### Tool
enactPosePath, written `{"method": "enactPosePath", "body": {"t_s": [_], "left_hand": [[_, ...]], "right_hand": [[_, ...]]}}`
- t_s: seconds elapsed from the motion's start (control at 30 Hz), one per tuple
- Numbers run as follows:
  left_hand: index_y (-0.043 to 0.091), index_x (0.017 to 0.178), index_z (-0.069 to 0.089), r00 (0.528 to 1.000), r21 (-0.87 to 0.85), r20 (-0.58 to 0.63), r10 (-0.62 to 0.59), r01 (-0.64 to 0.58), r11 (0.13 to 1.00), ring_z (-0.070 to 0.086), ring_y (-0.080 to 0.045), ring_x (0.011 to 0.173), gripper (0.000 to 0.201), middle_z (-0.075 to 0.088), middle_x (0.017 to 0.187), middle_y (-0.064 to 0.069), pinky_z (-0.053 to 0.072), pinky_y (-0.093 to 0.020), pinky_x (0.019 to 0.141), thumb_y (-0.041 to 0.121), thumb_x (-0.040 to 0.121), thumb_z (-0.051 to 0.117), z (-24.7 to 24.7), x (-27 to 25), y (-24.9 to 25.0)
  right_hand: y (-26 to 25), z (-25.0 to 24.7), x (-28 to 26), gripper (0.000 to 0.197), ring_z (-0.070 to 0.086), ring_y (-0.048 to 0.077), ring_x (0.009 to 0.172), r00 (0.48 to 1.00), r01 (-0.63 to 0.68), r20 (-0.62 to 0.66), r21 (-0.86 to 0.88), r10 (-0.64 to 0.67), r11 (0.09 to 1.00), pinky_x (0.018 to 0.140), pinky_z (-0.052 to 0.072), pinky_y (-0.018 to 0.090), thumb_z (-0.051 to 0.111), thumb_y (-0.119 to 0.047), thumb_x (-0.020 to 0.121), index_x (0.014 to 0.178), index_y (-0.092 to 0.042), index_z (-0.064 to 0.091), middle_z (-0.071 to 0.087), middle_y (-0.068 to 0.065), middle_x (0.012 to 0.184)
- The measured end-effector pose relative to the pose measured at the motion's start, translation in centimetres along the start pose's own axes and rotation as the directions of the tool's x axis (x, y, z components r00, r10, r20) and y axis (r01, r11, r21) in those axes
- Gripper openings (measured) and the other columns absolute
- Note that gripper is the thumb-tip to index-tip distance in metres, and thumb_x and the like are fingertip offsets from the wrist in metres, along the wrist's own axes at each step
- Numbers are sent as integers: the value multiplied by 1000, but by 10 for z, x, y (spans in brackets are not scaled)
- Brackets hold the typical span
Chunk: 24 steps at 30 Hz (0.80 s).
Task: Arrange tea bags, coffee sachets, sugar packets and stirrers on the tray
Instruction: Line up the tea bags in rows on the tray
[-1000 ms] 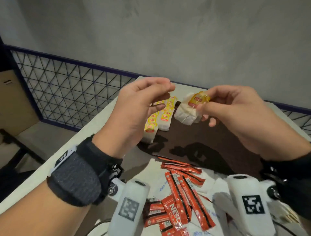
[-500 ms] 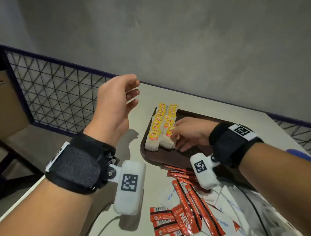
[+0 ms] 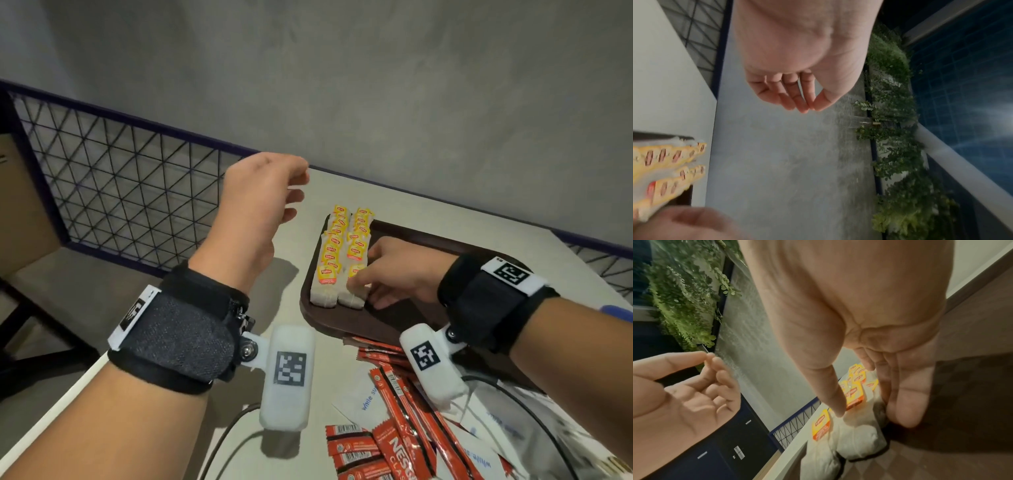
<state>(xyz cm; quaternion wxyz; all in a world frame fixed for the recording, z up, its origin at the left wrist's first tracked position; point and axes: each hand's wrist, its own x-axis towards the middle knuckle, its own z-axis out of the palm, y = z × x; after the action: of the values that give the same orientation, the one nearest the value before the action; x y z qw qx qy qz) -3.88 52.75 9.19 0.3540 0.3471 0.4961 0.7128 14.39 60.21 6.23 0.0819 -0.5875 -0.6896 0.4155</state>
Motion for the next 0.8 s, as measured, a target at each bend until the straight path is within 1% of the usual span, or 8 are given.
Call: {"method": "enactPosePath", "body": {"t_s": [0.1,0.17,0.4,0.47,0.53,0.6,0.67,0.8], "left_hand": [[17,86,72,980,359,192,45,-113,927,61,-8,70,8,72,80,6,44,-26,65,23,92,70,-1,0,-8],[19,87,73,946,525,323,-16,-165,835,63,-7,71,9,74,82,5,44,-27,65,26,92,70,0,-2,-14],[14,90,77,851,742,442,-285,-168,649,68,-15,76,15,78,86,-5,47,-28,67,23,94,66,-2,-5,-29],[13,89,78,837,776,440,-325,-173,607,70,-20,80,16,78,88,-7,48,-27,67,21,94,64,-3,-5,-32],[14,90,78,830,795,436,-349,-174,581,73,-24,86,17,79,90,-7,49,-27,67,22,94,64,-3,-5,-34],[16,91,78,823,799,442,-356,-181,573,73,-21,83,16,79,91,-4,48,-27,66,24,95,64,-3,-5,-35],[18,91,78,818,800,450,-357,-192,569,72,-15,79,16,78,91,0,47,-26,65,25,96,64,-3,-6,-36],[20,92,78,804,803,463,-372,-203,561,71,-17,83,14,78,91,-2,46,-27,67,26,96,66,-1,-6,-38]], "right_hand": [[4,2,-2,48,74,30,94,999,29,-23,-4,-29,1000,77,64,39,80,2,81,116,-15,52,71,17,110],[5,2,-3,61,74,31,94,998,42,-45,-5,-43,999,77,65,40,80,4,79,126,-15,47,70,16,108],[7,-1,-6,70,73,31,97,998,46,-39,41,-44,998,79,64,39,80,6,78,134,-17,45,66,15,116],[9,-1,-6,62,72,28,93,998,44,-49,61,-41,997,76,64,37,79,2,81,132,-17,50,67,14,115],[9,-2,-6,41,67,24,85,997,36,-74,93,-29,995,69,62,32,74,-6,89,125,-12,57,67,12,105],[9,-4,-5,23,63,23,86,995,13,-96,138,1,990,66,59,30,67,-13,96,117,-7,62,65,12,101],[9,-5,-1,18,62,23,88,993,-22,-113,181,43,983,68,56,32,61,-15,99,115,-7,64,66,13,104],[7,-8,9,21,63,22,87,984,-81,-135,219,113,972,66,54,32,60,-17,101,118,-5,63,65,11,103]]}}
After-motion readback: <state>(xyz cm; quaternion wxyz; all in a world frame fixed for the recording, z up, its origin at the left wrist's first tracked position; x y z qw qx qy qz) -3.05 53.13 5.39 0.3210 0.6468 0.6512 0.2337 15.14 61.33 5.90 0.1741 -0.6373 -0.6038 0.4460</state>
